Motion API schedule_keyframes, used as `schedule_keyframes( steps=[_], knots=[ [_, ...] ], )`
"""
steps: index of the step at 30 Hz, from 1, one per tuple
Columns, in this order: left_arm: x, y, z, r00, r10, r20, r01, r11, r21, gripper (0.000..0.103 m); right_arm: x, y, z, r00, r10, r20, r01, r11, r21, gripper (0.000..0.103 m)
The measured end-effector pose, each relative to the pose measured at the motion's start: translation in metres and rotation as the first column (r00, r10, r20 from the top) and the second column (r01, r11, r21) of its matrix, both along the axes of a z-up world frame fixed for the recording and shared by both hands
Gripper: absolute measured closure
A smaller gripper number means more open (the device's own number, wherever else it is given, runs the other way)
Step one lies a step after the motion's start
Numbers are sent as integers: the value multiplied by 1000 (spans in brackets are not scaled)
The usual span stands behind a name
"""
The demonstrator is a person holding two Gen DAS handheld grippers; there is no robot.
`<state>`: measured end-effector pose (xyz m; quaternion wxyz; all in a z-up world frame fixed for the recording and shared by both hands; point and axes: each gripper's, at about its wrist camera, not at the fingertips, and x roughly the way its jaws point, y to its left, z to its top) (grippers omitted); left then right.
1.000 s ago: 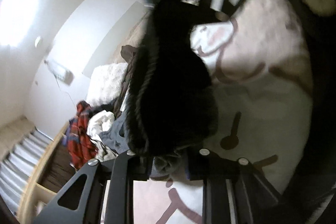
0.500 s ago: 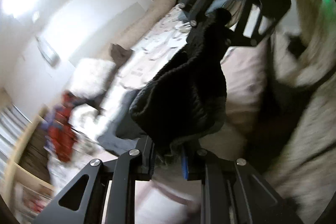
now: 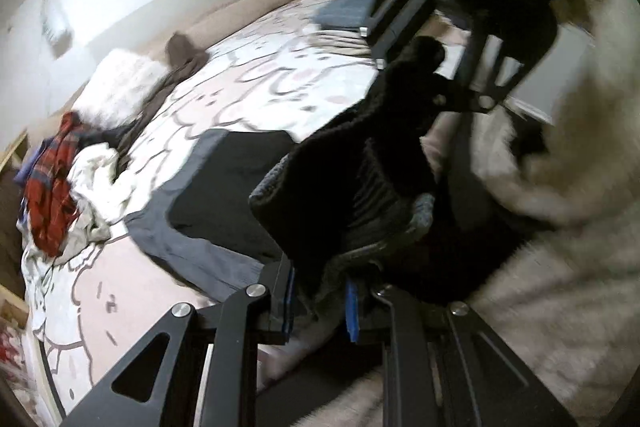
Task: Fold clothes
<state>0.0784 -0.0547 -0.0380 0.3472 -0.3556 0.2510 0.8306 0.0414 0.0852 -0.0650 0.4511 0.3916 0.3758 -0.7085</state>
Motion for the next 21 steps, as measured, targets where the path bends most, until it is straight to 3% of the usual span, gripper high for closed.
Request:
schedule_keyframes(
  steps=[8, 12, 21],
  knots=[
    [-134, -21, 13, 973, 111, 205, -121, 992, 37, 83, -137, -18, 16, 992, -63, 106, 62, 998, 19, 85],
    [-197, -31, -3, 939, 114, 323, -135, 990, 42, 83, -201, -24, 3, 978, -80, 192, 73, 996, 43, 85],
    [-288, -56, -56, 860, 156, 485, -216, 974, 69, 83, -311, -32, -49, 931, -114, 348, 108, 994, 35, 85]
  ],
)
